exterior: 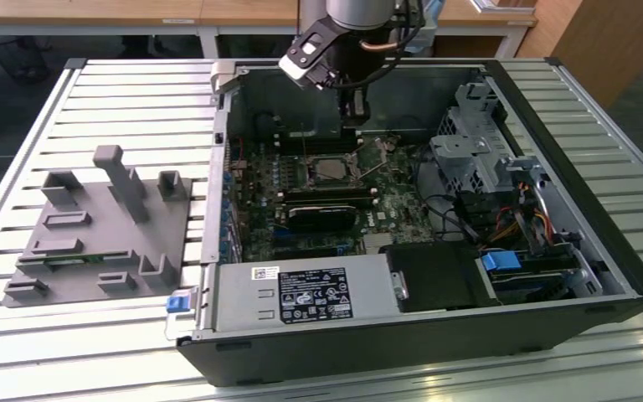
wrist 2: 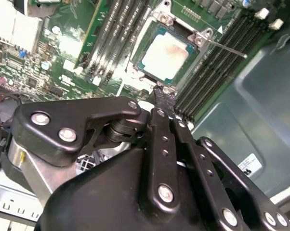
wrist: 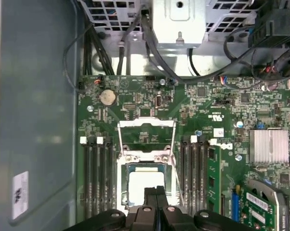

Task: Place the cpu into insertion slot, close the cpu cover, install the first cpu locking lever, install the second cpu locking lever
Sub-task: 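Close the cpu cover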

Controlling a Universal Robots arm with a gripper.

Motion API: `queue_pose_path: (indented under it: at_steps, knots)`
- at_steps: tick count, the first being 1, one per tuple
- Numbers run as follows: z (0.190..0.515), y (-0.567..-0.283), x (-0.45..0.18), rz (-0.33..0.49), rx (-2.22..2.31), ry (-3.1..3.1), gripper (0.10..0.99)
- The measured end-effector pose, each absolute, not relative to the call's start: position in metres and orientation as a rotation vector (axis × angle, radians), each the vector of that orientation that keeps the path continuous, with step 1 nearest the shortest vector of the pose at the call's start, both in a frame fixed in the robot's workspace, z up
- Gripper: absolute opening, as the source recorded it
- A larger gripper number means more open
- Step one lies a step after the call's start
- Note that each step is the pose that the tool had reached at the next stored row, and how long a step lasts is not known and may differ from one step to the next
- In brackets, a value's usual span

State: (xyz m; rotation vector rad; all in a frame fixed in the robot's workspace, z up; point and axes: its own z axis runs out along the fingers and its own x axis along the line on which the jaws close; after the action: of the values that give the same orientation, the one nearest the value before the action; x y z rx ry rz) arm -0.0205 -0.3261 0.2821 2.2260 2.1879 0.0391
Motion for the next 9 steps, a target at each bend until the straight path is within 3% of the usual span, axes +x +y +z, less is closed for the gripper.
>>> queue_pose_path:
  at_steps: [9]
  knots:
    - [0.279,-0.327,-0.007,0.039,2.205,2.209,0.122]
